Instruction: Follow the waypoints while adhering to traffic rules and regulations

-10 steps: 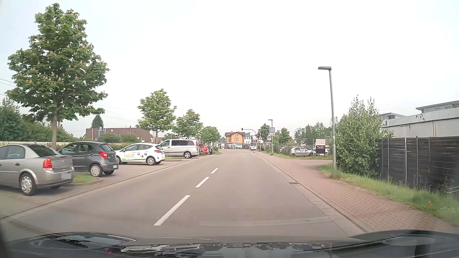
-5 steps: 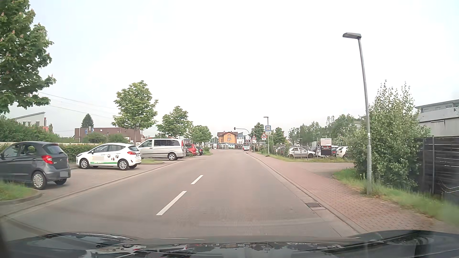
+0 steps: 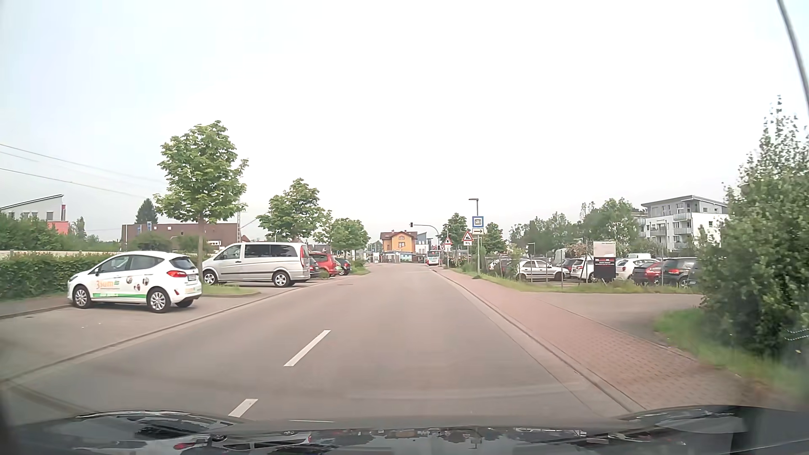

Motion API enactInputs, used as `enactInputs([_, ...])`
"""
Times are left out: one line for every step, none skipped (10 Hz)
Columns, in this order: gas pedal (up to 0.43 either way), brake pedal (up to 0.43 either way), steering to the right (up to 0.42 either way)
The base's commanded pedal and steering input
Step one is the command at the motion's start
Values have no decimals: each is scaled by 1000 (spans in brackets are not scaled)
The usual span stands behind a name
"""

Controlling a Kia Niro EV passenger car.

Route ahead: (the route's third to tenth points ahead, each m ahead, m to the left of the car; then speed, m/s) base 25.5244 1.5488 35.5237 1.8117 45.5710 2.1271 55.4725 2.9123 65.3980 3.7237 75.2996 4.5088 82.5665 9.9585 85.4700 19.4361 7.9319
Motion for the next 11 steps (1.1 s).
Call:
enactInputs([169, 0, 5])
enactInputs([169, 0, 5])
enactInputs([169, 0, 5])
enactInputs([169, 0, 5])
enactInputs([169, 0, 4])
enactInputs([157, 0, 2])
enactInputs([157, 0, 2])
enactInputs([157, 0, 2])
enactInputs([157, 0, 2])
enactInputs([150, 0, 2])
enactInputs([138, 0, 2])
